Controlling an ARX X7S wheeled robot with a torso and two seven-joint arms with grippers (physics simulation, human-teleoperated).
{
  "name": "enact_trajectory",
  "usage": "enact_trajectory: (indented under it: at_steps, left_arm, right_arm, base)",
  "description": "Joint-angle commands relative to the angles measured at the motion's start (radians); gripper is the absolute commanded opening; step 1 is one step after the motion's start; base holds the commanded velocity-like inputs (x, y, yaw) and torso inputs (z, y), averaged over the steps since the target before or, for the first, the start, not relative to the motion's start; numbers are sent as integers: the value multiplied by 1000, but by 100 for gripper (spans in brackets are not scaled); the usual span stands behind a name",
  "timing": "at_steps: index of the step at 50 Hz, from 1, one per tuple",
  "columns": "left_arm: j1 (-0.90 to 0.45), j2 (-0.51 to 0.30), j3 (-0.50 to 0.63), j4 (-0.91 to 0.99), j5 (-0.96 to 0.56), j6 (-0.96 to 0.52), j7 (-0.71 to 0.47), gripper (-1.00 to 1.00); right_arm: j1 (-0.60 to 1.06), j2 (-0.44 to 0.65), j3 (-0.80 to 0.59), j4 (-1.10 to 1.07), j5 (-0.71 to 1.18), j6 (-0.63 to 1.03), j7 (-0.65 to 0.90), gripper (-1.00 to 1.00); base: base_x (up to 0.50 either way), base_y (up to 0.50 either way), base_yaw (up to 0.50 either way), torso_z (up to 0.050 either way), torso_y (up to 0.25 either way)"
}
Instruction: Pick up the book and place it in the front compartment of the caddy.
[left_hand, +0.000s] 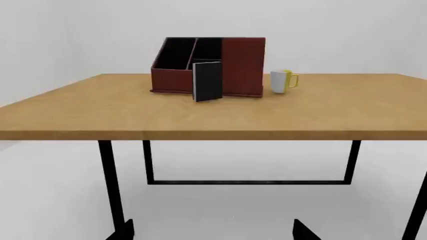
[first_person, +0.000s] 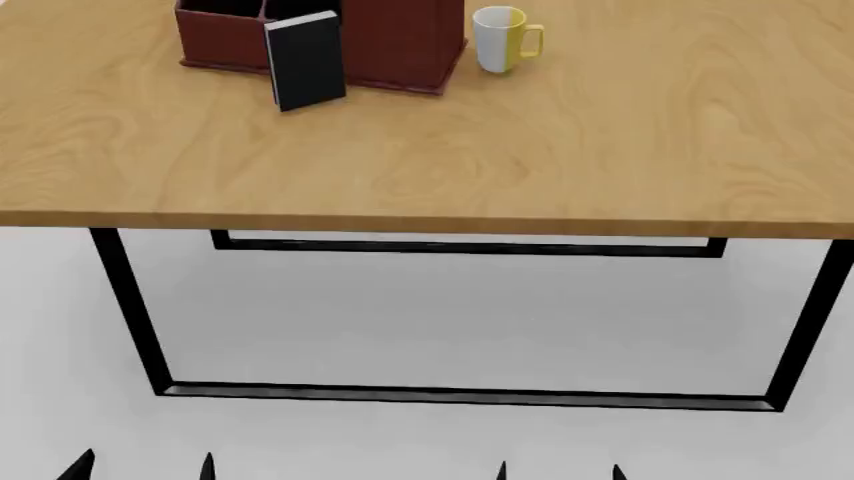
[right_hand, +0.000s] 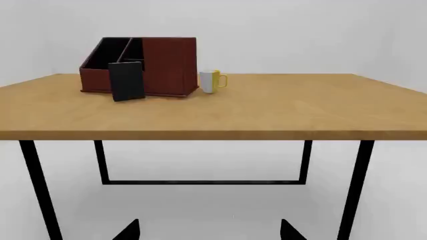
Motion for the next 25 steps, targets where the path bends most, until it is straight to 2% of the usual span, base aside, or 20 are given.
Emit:
enact_trajectory:
  at_steps: [1,18,21,25]
  left_arm:
    - [0,-10,11,0,-10,0,-11,100]
    - [-9,-53,51,34,-68,-58,-68,100]
    - [-2,-60,52,95,-86,-110,-75,100]
    - [-19,-73,56,241,-72,-274,-114,100]
  right_arm:
    - [0,9,-13,0,9,0,13,100]
    - [23,55,-70,1,49,19,64,100]
    - [17,64,-73,-84,55,81,73,100]
    - [28,90,-58,-303,61,250,94,100]
  base:
    - [0,0,0,0,0]
    - [0,0,0,0,0]
    - [0,0,0,0,0]
    - [0,0,0,0,0]
